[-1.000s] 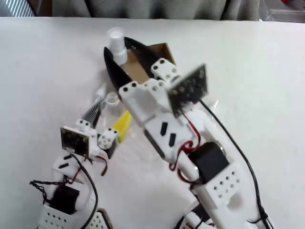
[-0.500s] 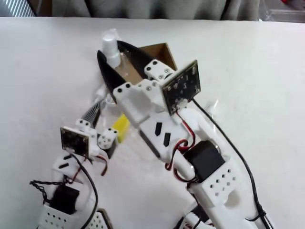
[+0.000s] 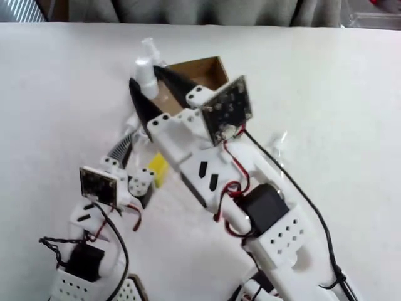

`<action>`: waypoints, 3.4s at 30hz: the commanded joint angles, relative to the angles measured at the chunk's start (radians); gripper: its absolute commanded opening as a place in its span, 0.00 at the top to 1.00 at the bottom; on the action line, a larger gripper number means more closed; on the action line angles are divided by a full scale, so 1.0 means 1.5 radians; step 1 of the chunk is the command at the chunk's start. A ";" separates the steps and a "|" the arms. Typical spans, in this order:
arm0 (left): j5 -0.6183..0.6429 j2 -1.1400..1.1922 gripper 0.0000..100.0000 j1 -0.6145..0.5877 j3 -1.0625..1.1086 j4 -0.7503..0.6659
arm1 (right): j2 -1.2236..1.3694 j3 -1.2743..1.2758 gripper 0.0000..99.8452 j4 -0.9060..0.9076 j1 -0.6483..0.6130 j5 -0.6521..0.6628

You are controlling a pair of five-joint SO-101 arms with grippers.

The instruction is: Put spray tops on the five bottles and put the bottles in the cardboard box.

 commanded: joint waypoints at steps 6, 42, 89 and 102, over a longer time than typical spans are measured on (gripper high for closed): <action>0.001 -0.012 0.98 -0.006 -0.024 -0.019 | -0.047 0.083 0.98 -0.004 -0.002 -0.006; 0.002 -0.012 0.98 -0.006 -0.024 -0.019 | -0.201 0.133 0.88 0.078 0.013 -0.092; 0.006 -0.010 0.98 -0.007 -0.040 -0.014 | 0.830 -0.615 0.84 0.504 0.382 0.026; 0.004 -0.010 0.98 -0.007 -0.040 -0.014 | 0.916 -0.698 0.84 0.597 0.356 0.090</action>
